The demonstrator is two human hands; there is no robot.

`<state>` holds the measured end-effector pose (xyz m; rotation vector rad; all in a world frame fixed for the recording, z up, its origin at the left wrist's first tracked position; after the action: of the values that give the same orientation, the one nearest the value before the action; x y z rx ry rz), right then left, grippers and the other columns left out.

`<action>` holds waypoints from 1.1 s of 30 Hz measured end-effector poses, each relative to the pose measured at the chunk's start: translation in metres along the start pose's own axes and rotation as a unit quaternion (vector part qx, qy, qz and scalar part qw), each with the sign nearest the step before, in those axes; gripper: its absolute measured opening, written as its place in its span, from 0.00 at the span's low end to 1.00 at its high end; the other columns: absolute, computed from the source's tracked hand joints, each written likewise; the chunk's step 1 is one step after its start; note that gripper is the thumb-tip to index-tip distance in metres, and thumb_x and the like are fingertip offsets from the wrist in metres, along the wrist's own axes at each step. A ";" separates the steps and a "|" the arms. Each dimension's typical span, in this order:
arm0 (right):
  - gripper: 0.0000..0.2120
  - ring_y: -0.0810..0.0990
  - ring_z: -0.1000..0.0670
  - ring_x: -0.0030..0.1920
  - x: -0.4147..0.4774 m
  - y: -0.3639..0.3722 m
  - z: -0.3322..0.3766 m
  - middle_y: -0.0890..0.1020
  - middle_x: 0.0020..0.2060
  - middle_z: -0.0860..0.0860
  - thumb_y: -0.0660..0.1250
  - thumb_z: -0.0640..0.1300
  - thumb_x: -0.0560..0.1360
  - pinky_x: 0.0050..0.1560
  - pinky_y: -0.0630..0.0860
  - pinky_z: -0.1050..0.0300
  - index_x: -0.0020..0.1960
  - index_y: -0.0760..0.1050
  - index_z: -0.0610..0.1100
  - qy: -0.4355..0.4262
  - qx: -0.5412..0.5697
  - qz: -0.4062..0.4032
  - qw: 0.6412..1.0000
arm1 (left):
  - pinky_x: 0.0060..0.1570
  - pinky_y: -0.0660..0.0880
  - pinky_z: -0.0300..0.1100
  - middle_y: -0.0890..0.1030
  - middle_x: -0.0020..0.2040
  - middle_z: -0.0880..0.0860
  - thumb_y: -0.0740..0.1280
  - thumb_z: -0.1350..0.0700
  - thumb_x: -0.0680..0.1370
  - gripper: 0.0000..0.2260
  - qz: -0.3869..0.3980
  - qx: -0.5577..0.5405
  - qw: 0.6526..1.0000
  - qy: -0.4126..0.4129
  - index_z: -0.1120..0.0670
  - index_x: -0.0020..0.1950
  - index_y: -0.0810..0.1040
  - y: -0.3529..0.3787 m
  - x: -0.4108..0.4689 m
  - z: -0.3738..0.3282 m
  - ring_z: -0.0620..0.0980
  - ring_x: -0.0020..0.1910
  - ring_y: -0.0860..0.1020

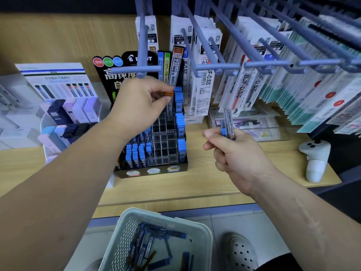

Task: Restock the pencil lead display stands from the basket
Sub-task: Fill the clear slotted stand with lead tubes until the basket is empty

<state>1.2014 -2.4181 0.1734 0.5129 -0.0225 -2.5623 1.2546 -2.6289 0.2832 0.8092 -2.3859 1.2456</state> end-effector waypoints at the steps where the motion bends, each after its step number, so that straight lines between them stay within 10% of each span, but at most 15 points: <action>1: 0.06 0.62 0.54 0.26 0.000 0.000 0.000 0.81 0.33 0.49 0.71 0.41 0.79 0.23 0.60 0.63 0.54 0.80 0.39 0.000 0.002 0.002 1.000 | 0.50 0.79 0.41 0.83 0.46 0.50 0.75 0.61 0.74 0.09 -0.009 0.025 0.999 0.019 0.56 0.55 0.86 0.002 -0.002 -0.002 0.45 0.43 0.80; 12: 0.14 0.64 0.54 0.27 -0.010 0.027 -0.006 0.76 0.32 0.48 0.58 0.32 0.78 0.26 0.54 0.63 0.55 0.81 0.36 0.075 0.092 0.115 0.986 | 0.42 0.69 0.40 0.76 0.42 0.48 0.77 0.56 0.71 0.11 -0.022 0.125 0.992 -0.021 0.53 0.52 0.84 0.006 -0.006 0.007 0.46 0.38 0.71; 17: 0.14 0.68 0.54 0.28 -0.023 0.047 -0.001 0.76 0.33 0.48 0.61 0.33 0.79 0.25 0.60 0.64 0.58 0.83 0.39 0.076 0.090 0.190 0.975 | 0.36 0.72 0.34 0.80 0.37 0.46 0.74 0.55 0.75 0.01 -0.015 -0.033 0.994 -0.101 0.49 0.46 0.84 0.000 -0.019 -0.004 0.40 0.31 0.73; 22: 0.11 0.69 0.53 0.28 -0.039 0.070 -0.005 0.76 0.33 0.47 0.64 0.34 0.80 0.23 0.59 0.65 0.58 0.82 0.40 0.086 0.066 0.237 0.965 | 0.27 0.68 0.33 0.77 0.33 0.57 0.70 0.58 0.78 0.07 0.096 -0.295 0.922 -0.232 0.59 0.43 0.85 0.027 -0.055 -0.027 0.46 0.27 0.70; 33: 0.11 0.64 0.58 0.24 -0.064 0.082 -0.012 0.83 0.36 0.47 0.67 0.44 0.80 0.22 0.56 0.67 0.57 0.81 0.39 0.094 0.039 0.215 0.971 | 0.25 0.68 0.38 0.80 0.29 0.51 0.73 0.59 0.76 0.07 0.025 -0.259 0.930 -0.259 0.52 0.39 0.85 -0.037 -0.106 -0.022 0.47 0.26 0.74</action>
<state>1.2966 -2.4559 0.1942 0.6961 -0.1509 -2.0889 1.3614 -2.5925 0.2635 0.9867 -2.9617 0.3790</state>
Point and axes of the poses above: each hand's wrist, its own x-axis towards the middle knuckle, its own y-axis out of the palm, z = x × y, the point moved 10 cm from there along x, towards the middle knuckle
